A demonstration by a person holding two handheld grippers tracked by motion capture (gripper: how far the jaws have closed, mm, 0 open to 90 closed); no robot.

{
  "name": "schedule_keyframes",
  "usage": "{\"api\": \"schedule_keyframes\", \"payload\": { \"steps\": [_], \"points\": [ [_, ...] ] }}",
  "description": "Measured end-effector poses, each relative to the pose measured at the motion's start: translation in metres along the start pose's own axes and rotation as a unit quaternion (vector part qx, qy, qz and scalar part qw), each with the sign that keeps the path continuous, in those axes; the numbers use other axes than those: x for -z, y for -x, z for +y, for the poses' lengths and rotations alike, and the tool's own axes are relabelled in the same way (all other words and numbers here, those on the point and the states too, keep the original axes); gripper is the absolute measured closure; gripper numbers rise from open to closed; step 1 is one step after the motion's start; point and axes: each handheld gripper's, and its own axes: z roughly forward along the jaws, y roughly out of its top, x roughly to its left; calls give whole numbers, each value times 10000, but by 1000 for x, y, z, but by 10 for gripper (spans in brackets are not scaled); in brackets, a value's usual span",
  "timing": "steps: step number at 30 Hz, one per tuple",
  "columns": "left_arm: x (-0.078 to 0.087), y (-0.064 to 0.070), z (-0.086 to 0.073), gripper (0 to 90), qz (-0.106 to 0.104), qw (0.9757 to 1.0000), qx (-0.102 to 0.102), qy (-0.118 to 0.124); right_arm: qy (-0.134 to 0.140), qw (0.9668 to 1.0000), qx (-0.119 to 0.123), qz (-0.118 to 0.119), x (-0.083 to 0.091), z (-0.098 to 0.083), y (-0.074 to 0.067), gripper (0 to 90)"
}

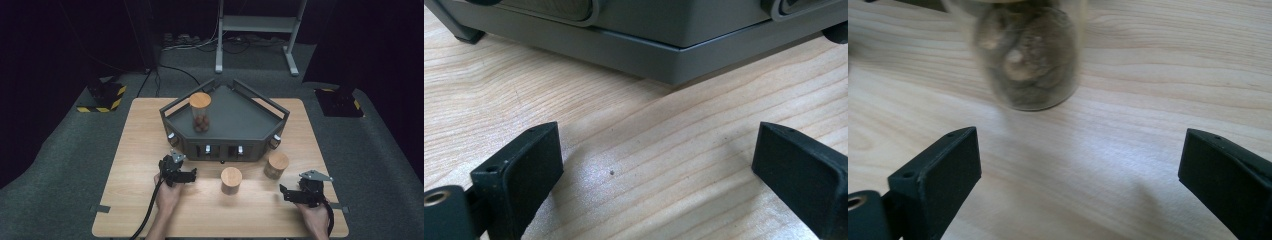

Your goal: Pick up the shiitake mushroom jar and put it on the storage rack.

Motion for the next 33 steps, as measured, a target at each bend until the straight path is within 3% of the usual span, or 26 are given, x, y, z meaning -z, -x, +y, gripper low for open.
{"api": "schedule_keyframes", "payload": {
  "steps": [15,33],
  "points": [
    [0,0,0,58,0,10000,6,2,86,9982,202,566,5,-8,-24,45],
    [0,0,0,58,0,10000,4,1,152,9916,440,1206,-4,-7,-57,64]
  ]
}}
